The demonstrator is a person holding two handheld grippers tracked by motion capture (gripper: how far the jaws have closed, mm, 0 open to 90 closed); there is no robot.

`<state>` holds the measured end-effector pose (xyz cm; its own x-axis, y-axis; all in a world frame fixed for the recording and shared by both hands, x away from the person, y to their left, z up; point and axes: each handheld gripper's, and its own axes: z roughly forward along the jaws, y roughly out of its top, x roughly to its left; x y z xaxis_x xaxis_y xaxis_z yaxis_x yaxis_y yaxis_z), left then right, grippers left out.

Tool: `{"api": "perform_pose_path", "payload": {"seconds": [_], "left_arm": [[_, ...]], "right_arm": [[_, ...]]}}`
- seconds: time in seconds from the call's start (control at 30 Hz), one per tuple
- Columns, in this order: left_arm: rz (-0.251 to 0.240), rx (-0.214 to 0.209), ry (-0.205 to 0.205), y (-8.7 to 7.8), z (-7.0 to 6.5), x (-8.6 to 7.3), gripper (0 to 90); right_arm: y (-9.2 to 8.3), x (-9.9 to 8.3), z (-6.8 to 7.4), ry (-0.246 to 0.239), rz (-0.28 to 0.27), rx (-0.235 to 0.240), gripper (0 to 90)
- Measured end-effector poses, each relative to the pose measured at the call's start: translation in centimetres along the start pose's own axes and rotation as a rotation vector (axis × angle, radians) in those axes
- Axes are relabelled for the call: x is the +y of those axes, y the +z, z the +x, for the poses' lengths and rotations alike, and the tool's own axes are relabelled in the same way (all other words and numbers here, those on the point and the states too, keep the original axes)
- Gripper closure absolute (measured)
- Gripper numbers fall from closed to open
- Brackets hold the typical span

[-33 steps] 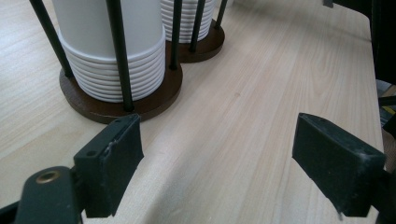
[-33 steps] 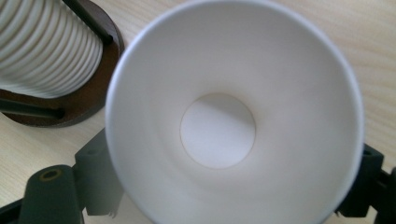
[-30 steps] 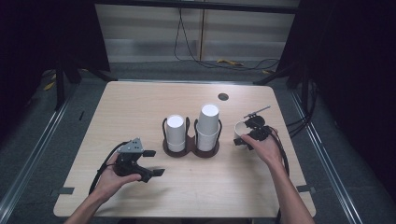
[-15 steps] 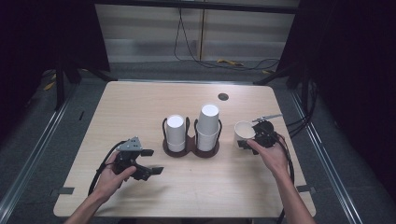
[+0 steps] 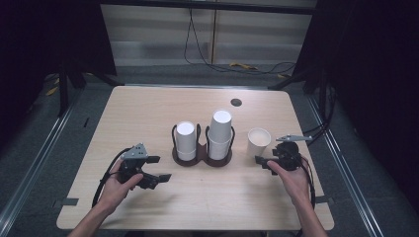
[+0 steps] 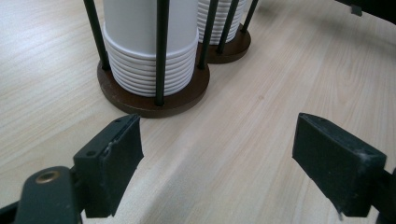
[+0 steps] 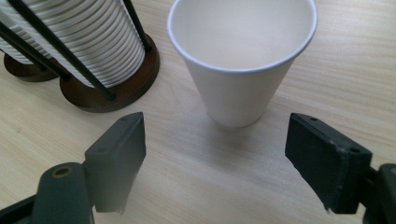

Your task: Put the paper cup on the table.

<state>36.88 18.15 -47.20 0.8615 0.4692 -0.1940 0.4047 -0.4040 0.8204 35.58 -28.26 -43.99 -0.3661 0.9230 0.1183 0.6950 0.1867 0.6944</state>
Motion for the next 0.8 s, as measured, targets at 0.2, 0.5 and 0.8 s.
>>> {"api": "perform_pose_path", "payload": {"seconds": [0.2, 0.5, 0.8], "left_arm": [[-0.002, -0.024, -0.034, 0.1, 0.0, 0.0, 15.9], [-0.005, -0.019, -0.019, 0.1, -0.3, 0.1, 15.9], [0.014, -0.01, 0.011, 0.4, -0.8, 0.0, 15.9]], "right_arm": [[-0.5, -1.3, 1.5, -0.011, -0.083, 0.034, 19.7], [-0.3, -2.7, 4.8, -0.011, -0.159, 0.122, 14.4], [-0.1, -3.1, 7.6, -0.064, -0.244, 0.176, 14.7]]}}
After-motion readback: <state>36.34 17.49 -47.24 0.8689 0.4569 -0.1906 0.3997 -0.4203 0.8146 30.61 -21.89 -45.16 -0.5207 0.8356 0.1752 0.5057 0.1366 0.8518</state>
